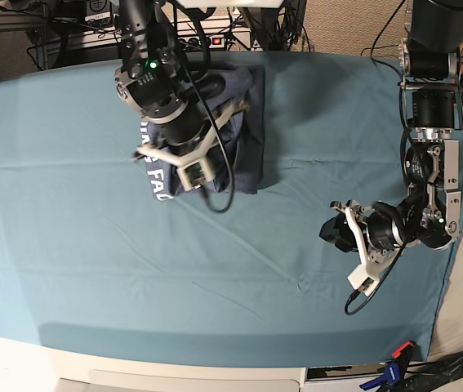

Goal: Fold the T-shirt properly
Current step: 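Lower the flipped edge onto the bundle and release with the right gripper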

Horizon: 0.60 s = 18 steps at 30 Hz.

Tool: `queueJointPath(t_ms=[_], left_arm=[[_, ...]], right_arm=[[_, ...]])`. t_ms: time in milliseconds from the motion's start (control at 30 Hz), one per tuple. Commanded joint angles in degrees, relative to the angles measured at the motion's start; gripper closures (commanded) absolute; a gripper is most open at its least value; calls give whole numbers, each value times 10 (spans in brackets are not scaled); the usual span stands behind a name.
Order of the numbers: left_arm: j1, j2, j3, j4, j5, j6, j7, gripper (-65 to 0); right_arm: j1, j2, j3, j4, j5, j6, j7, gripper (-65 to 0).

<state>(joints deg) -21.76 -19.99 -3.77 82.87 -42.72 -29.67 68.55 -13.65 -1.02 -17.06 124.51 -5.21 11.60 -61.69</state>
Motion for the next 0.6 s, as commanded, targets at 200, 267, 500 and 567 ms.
queueJointPath(t_ms=[200,267,500,567], left_arm=[[-16,-3,-3,9,-10,-2,-12,-240],[-16,-1,-3,9,-10,-2,-13,-240],[-16,0,-3,9,-10,-2,-15,-240],[-16,0,-3,9,-10,-2,-15,-240]], right_arm=[[4,-3,-1,5,-122,-87,33,0],[7,-2,-1,-23,-131,-91,47,0],[82,-3,-1,-200,-123,-101,52,0],[101,-3,-2,-217,-103,-101,52,0]])
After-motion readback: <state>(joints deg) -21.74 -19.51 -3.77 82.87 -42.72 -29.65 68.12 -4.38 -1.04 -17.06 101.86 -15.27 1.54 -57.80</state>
